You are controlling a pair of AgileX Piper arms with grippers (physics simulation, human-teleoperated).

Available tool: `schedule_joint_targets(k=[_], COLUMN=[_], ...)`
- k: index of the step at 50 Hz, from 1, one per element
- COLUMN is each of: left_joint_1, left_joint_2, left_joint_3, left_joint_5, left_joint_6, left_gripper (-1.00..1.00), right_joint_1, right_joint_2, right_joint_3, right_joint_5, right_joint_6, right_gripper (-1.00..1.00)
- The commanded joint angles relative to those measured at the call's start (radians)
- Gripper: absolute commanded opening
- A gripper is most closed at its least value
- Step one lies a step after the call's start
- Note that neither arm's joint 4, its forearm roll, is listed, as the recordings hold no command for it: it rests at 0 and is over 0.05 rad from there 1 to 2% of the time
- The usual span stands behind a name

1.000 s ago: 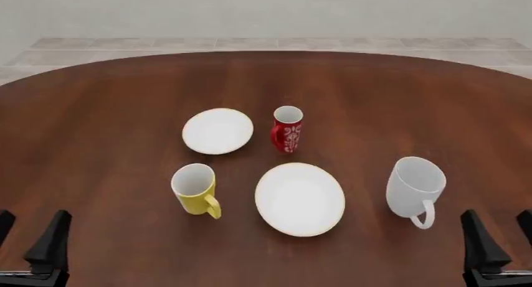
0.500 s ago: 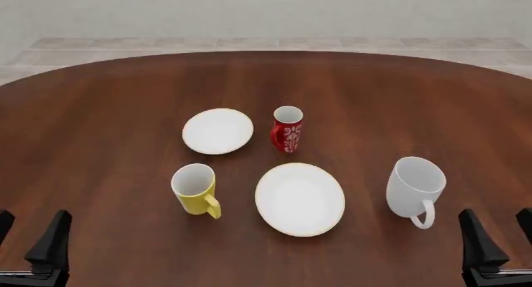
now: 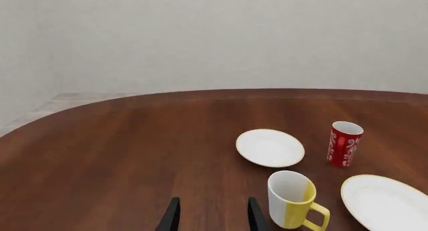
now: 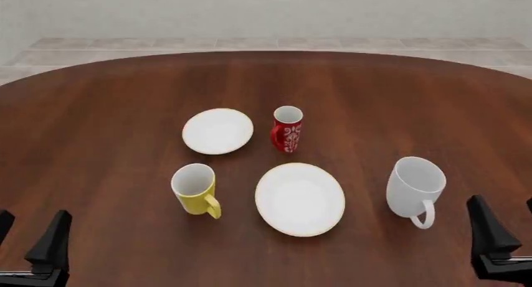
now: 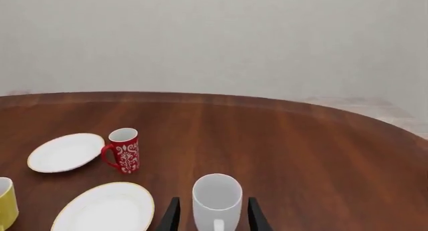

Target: Put the white mug on the left plate.

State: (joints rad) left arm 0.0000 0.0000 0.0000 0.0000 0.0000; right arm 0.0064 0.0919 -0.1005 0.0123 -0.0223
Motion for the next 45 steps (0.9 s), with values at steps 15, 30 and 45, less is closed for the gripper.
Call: schedule_joint_targets(k=[15,30,45], left_joint_1=[0.000,0.000,0.000], left_joint_2=[0.000,0.000,0.000], left_joint_3=[0.000,0.000,0.000], left_joint_5=[0.000,0.000,0.000], left_joint_6=[0.000,0.000,0.000], left_gripper=[1.00,1.00,1.00], right_joint_1=[0.017,0.040,0.068], right_joint_2=[0.293,0.367,0.390], right_joint_3=[-0.245,-0.349,-0.371], right_joint_5=[0.098,0.195,0.263], right_joint_6=[-0.043,-0.018,-0.036], right_gripper=[1.00,1.00,1.00])
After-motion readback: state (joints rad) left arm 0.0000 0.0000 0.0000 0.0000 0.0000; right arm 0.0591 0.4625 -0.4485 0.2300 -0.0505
